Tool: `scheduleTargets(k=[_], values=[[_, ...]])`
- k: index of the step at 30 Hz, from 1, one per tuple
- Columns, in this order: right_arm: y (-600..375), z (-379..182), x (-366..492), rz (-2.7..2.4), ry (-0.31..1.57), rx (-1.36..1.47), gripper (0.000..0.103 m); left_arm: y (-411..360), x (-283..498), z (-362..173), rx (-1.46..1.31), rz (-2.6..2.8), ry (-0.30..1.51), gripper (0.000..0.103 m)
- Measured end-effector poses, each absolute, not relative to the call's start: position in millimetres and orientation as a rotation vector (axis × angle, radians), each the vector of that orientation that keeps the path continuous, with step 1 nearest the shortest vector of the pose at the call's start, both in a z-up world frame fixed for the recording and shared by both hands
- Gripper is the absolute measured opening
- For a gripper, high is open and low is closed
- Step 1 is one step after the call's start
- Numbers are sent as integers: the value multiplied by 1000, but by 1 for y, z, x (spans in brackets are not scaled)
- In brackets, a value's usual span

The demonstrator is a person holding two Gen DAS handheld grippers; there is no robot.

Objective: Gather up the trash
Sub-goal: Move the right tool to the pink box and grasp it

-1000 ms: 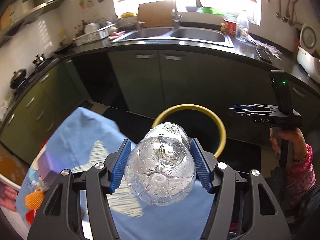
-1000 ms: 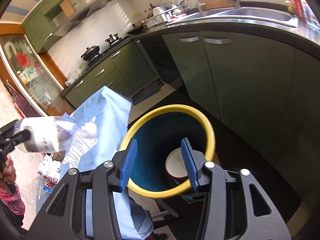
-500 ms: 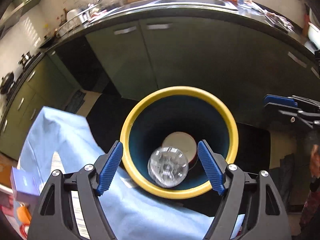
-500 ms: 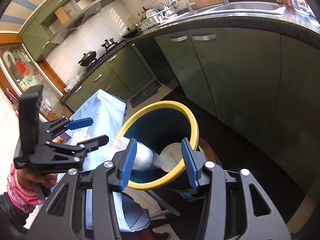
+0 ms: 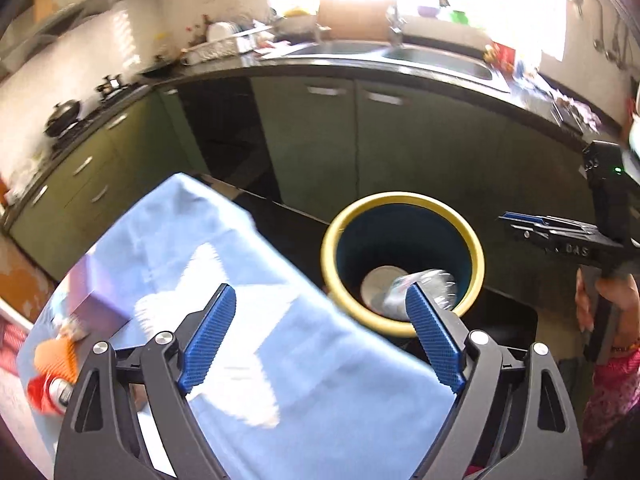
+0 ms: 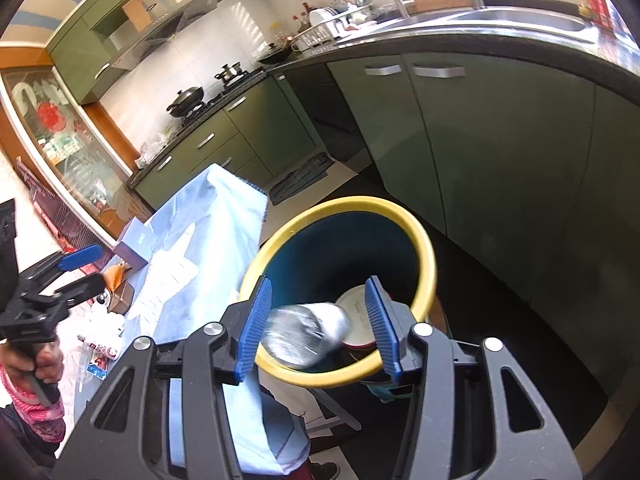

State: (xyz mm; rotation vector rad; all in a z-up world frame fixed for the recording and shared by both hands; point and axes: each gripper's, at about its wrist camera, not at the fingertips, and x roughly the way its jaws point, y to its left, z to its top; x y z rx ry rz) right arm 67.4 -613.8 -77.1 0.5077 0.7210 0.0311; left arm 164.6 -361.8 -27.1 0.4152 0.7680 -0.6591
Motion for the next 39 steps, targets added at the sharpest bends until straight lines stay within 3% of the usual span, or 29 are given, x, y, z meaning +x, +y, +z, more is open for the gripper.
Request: scheduleTargets(k=[20,26,32,39], values=[[-465,-30,151,264,787,248,52,-60,160,-3,134,-185,717,89],[-372,-15,210,399,838,130,64,7,173,-26,45,-102,749,89],[-286,-12,267,432,846,79,85,43,181,-51,-10,-85,787,89],[-216,-32,326,356,904,-3,87,54,181,-62,-13,-96,797,90]])
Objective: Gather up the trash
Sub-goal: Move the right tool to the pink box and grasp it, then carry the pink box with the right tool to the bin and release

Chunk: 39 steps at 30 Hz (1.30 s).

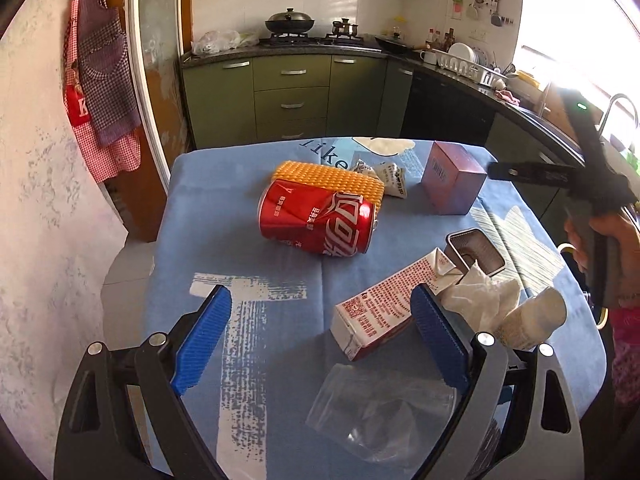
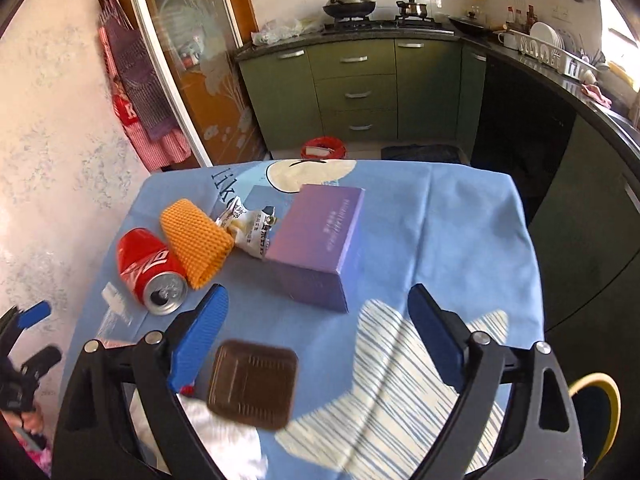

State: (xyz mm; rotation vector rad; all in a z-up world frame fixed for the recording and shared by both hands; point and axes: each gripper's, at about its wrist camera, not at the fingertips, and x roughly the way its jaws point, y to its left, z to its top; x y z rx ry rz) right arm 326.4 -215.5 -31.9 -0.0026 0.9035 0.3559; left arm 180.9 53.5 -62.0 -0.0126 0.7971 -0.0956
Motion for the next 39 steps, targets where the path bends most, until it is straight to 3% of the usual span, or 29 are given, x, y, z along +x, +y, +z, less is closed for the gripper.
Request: scheduleTargets(k=[13,16,20,23,39], values=[[-174,-67,379,215,1015,-96,86,55,177,-74,-25,-138,805,90],[-174,-73,383,193,1023,-93,78,54,175,-74,-23,-143,801,91],[-175,-76,386,178,1023,-75,58,54,172,-73,-24,-146,797,91],[-178,-73,383,179,1001,-63,51,53,170,-72,-21,-144,795,91],[-230,-25,309,234,873,-32,51,37,153,-55,18,-146,764,91]])
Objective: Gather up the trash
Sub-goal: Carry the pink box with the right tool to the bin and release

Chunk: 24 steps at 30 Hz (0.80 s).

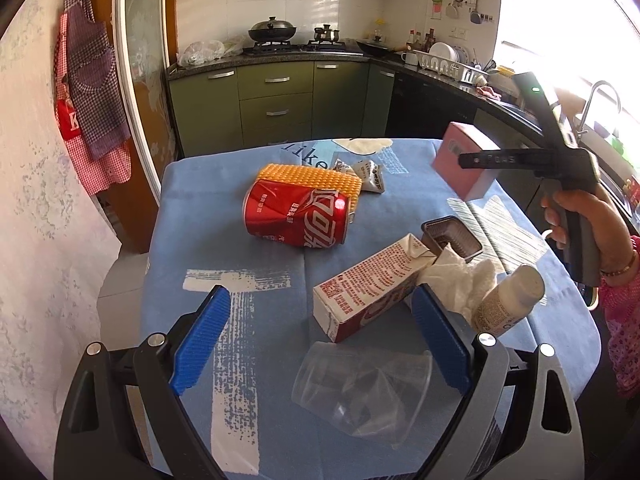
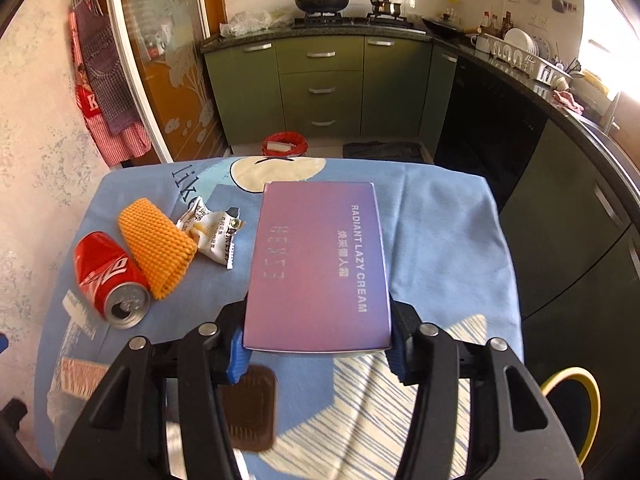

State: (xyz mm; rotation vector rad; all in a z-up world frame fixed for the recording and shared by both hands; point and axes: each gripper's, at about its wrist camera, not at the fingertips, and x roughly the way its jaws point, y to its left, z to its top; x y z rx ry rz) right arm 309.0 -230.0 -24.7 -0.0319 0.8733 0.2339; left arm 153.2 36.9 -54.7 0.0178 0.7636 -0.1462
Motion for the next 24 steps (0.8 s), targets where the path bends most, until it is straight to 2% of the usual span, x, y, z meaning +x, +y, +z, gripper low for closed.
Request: scheduleTargets(k=[9,18,20,21,24], values=[[-366,-4,222,59,819,58,51,5,139,-42,71,-188,741,91],[-503,-51,189,-201,916,166,51,-45,138,-40,120,-264,748,91],[-528,-62,192,-240,928,216,55,-57,139,-40,138,-282,753,91],[-536,-65,192,-254,928,230,63,-61,139,-40,144,-288,754,91],[-550,-63,185,-279,876,263,66,-76,137,-40,162,-319,759,91]])
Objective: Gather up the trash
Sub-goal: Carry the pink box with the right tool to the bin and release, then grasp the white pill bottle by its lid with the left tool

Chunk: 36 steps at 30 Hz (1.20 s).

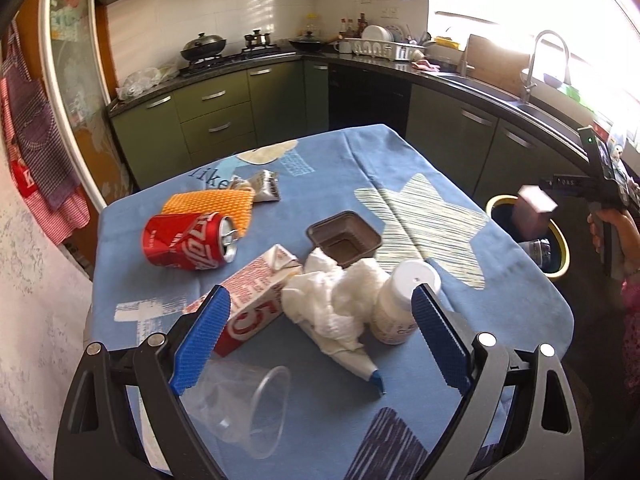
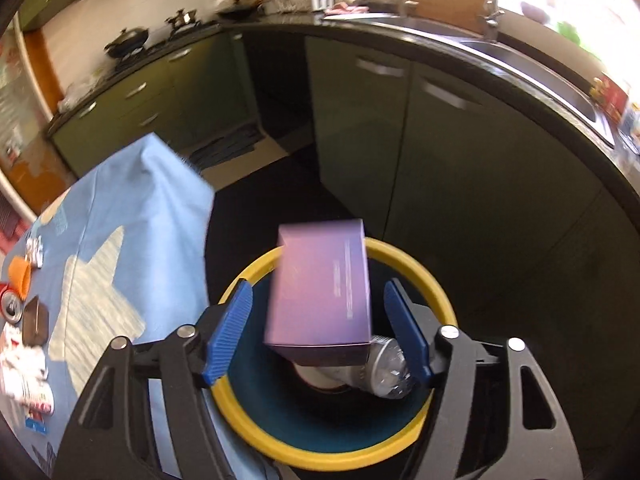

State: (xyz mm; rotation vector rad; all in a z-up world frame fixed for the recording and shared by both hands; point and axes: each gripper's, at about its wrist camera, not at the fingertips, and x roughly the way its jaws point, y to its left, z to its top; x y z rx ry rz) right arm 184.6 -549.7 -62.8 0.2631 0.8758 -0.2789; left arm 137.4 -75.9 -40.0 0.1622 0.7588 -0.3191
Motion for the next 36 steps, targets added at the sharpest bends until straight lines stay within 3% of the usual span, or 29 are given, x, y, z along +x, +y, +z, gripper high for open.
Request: scheduleTargets(k=[6,18,23,30,36], values=[[-539,-54,162,-212,820,273,71,-95,135,-46,199,-383,769,92],[-507,-64,126,-112,810,263,72,-134,157,-73,219,-489,841,92],[-512,-67,126,-102,809,280,72,-146,166,-80,200,-516,885,79],[-517,-78,127,-88,815,295,72,-151,175,-88,206,-498,913,75],[-524,-86,129,-83,828,307,72,-156,179,-96,212,-483,937,60]])
